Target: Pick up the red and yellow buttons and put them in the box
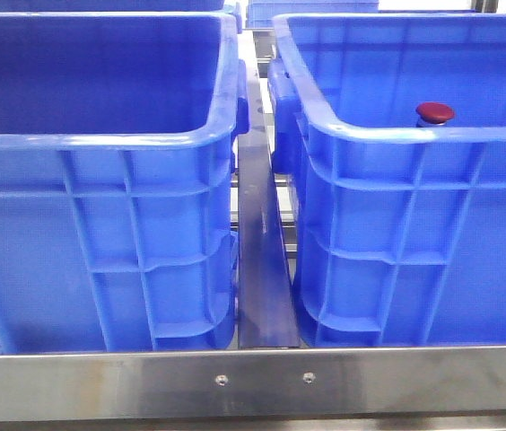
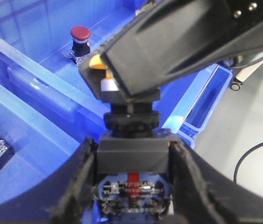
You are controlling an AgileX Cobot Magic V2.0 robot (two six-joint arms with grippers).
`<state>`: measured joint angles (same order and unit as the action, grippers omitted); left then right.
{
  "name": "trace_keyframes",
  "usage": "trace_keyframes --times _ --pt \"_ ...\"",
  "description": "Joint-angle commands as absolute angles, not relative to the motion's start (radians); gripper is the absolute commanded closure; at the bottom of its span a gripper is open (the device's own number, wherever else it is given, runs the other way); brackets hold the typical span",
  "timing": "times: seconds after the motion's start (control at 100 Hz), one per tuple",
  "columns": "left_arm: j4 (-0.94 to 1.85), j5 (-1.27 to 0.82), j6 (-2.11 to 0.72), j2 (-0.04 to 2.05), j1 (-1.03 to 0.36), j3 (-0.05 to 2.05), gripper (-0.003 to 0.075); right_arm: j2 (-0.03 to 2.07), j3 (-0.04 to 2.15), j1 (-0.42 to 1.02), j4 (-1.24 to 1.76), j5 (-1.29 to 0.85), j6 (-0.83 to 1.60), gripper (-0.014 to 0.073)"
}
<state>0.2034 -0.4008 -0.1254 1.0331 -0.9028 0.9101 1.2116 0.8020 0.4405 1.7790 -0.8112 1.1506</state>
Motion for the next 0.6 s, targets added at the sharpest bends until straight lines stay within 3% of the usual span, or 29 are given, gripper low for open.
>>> trace_keyframes --times 0.0,0.16,0.28,0.44,0.59 --pt "0.209 -0.326 -0.126 1.019 -0.908 0.947 0.0619 1.192 0.839 0.444 1.911 -0.869 1.158 0.0481" --pt "0.184 -0.326 -0.126 1.019 -0.908 0.947 0.0337 1.192 0.839 0.444 1.911 -0.866 1.162 0.0481" --pt "0.144 -0.333 -0.126 1.019 -0.908 0.947 0.0194 1.192 0.839 0.443 1.912 -0.844 1.223 0.0481" --pt "0.131 -0.355 -0.113 1.008 -0.872 0.947 0.0183 1.188 0.840 0.443 1.919 -0.732 1.302 0.0481" --pt "0.131 -0.396 -0.106 0.968 -0.752 0.943 0.0183 1.166 0.840 0.426 1.919 -0.640 1.349 0.0481"
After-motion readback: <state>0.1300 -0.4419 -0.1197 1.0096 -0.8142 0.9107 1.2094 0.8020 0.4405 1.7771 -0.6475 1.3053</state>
